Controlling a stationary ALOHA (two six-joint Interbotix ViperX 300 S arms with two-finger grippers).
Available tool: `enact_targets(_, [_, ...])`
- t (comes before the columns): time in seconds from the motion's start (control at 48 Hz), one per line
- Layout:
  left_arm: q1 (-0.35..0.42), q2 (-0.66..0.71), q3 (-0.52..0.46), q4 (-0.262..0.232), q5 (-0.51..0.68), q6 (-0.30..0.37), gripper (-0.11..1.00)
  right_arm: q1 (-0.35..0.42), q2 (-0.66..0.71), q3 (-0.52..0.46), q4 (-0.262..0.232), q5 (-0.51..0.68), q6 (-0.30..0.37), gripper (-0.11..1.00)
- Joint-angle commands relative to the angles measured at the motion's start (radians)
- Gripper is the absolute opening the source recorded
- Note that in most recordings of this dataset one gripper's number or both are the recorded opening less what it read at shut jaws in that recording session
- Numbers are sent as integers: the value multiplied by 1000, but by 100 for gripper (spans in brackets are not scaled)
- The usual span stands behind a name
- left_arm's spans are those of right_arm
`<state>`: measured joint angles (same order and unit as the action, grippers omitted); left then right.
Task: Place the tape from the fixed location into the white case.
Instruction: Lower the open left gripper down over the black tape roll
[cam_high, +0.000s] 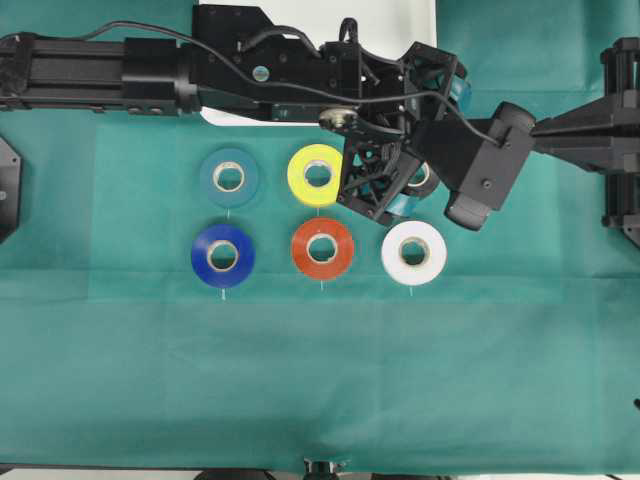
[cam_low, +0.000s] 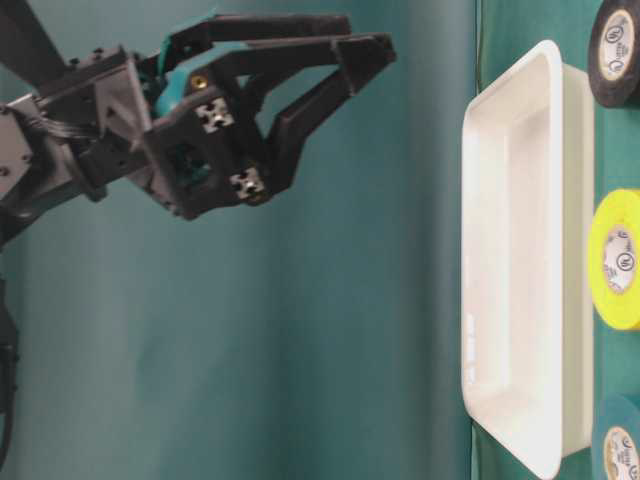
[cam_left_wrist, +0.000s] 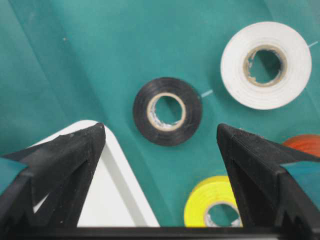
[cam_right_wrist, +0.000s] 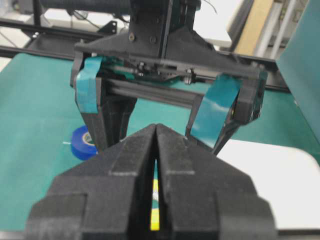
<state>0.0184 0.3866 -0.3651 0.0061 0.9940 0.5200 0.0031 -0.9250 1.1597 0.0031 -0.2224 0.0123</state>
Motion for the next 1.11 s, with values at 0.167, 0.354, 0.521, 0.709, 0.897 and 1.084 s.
enact_targets(0.167, [-8, -14, 41, 3, -57, 0, 100, 2, 6, -26, 2, -6, 2, 0])
enact_targets(0.354, [-8, 26, 67, 5, -92, 0, 100, 2, 8, -25, 0, -3, 2, 0])
enact_targets(0.521, [-8, 58, 77, 6, -114, 0, 100, 2, 8, -23, 0, -2, 2, 0])
enact_targets(0.709, [-8, 92, 81, 8, -115, 3, 100, 2, 9, -23, 2, 3, 2, 0])
enact_targets(0.897, [-9, 123, 83, 11, -118, 9, 100, 2, 11, -23, 0, 5, 0, 0])
enact_targets(1.084, [-11, 146, 87, 11, -133, 34, 100, 2, 12, -21, 0, 3, 0, 0])
